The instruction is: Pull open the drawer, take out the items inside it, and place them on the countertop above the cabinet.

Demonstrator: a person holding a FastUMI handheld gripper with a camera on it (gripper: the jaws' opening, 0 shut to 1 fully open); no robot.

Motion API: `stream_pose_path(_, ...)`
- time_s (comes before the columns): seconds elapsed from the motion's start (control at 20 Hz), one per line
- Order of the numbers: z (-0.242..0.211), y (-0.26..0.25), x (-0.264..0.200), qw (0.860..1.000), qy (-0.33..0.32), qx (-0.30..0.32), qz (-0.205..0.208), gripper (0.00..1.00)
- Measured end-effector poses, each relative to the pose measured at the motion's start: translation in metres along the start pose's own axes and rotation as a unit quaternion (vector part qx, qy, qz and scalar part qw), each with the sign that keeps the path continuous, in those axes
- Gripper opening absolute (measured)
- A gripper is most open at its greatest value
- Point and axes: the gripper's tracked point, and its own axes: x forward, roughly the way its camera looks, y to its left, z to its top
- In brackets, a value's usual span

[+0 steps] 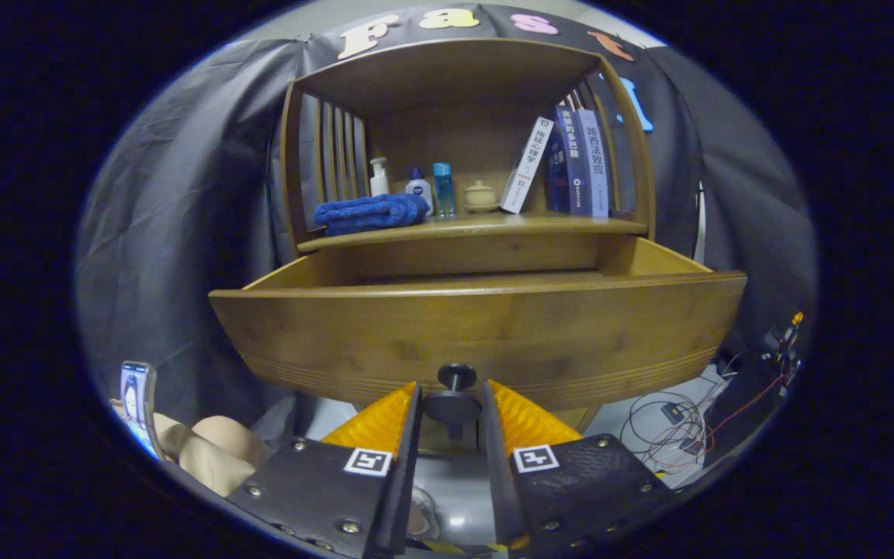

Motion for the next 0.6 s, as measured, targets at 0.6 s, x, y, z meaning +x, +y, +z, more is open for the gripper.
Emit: stream_pose_path(0.6, 0.131, -0.007, 0.035, 0.996, -0.069, -0.064, 0.01, 0.42)
